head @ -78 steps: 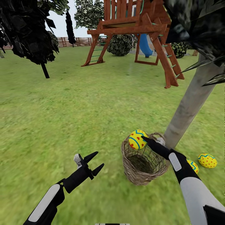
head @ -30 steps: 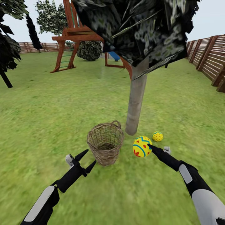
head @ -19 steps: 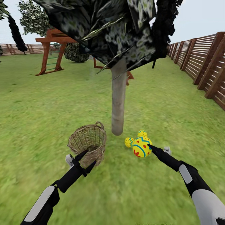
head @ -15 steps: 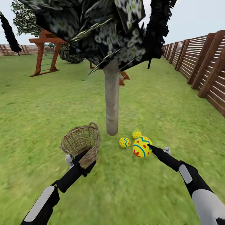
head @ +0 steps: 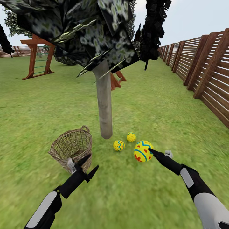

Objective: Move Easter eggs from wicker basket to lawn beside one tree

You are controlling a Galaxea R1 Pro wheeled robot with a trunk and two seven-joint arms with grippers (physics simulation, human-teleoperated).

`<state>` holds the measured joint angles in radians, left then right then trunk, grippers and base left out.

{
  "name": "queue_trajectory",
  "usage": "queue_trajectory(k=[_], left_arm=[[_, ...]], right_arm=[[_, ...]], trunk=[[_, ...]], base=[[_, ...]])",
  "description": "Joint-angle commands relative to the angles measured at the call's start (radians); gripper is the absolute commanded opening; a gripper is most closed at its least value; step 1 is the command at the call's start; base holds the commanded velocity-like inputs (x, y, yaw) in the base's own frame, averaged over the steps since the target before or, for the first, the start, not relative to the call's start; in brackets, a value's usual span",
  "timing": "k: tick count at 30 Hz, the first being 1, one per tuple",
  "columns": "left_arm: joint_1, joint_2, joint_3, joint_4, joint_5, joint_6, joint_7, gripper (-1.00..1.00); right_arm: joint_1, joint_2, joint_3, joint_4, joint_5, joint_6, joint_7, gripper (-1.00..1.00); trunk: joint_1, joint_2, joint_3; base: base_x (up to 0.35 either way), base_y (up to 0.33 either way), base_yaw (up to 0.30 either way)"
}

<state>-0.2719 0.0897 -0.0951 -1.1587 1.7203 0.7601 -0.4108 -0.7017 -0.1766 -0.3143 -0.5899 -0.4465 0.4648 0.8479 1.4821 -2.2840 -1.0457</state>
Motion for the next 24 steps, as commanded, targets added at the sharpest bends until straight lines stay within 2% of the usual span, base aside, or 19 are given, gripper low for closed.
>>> queue_trajectory(k=[1, 5, 10, 11, 12, 15, 18, 19, 21, 24], left_arm=[[0.0, 0.004, -0.001, 0.006, 0.004, 0.002, -0.002, 1.0], [0.0, 0.002, 0.0, 0.029, 0.002, 0.002, -0.004, 1.0], [0.0, 0.001, -0.002, 0.057, 0.002, 0.002, -0.003, 1.0], [0.0, 0.001, -0.002, 0.071, 0.002, 0.002, -0.003, 1.0], [0.0, 0.001, -0.002, 0.07, 0.002, 0.001, -0.003, 1.0], [0.0, 0.0, -0.002, 0.072, 0.001, 0.001, -0.003, 1.0], [0.0, -0.001, -0.002, 0.075, 0.001, 0.001, -0.003, 1.0], [0.0, -0.001, -0.002, 0.076, 0.001, 0.0, -0.003, 1.0], [0.0, -0.001, -0.002, 0.077, 0.001, -0.012, -0.003, 1.0], [0.0, -0.007, -0.005, 0.079, 0.001, -0.021, -0.003, 1.0]], right_arm=[[-0.001, -0.006, 0.004, -0.002, 0.0, 0.002, 0.002, -1.0], [-0.001, -0.009, 0.026, -0.001, 0.023, -0.021, 0.014, -1.0], [0.002, -0.004, 0.031, 0.001, 0.052, -0.049, -0.005, -1.0], [0.002, 0.023, 0.032, -0.004, 0.166, -0.168, -0.243, -1.0], [0.002, 0.044, 0.032, -0.011, 0.176, -0.184, -0.365, -1.0], [0.002, 0.054, 0.032, -0.007, 0.18, -0.258, -0.426, -1.0], [0.002, 0.073, 0.033, -0.003, 0.21, -0.343, -0.548, -1.0], [0.002, 0.095, 0.033, -0.002, 0.236, -0.383, -0.592, -1.0], [0.002, 0.121, 0.034, 0.0, 0.268, -0.455, -0.668, -1.0], [0.002, 0.147, 0.041, 0.0, 0.279, -0.488, -0.779, -1.0]], trunk=[[0.0, 0.0, -0.001], [0.0, 0.0, -0.001], [0.0, 0.0, -0.001], [0.0, 0.0, -0.001], [0.0, 0.0, -0.001], [0.0, 0.0, -0.001], [0.0, 0.0, -0.001], [0.0, 0.0, -0.001], [0.0, 0.0, -0.001], [0.0, 0.0, -0.001]], base=[[0.0, 0.0, 0.0], [0.143, -0.09, 0.0], [0.286, -0.189, 0.0], [0.271, -0.248, 0.0], [0.268, -0.251, 0.0], [0.267, -0.252, 0.0], [0.266, -0.253, 0.0], [0.266, -0.253, 0.0], [0.263, -0.254, 0.026], [0.212, -0.223, 0.241]])
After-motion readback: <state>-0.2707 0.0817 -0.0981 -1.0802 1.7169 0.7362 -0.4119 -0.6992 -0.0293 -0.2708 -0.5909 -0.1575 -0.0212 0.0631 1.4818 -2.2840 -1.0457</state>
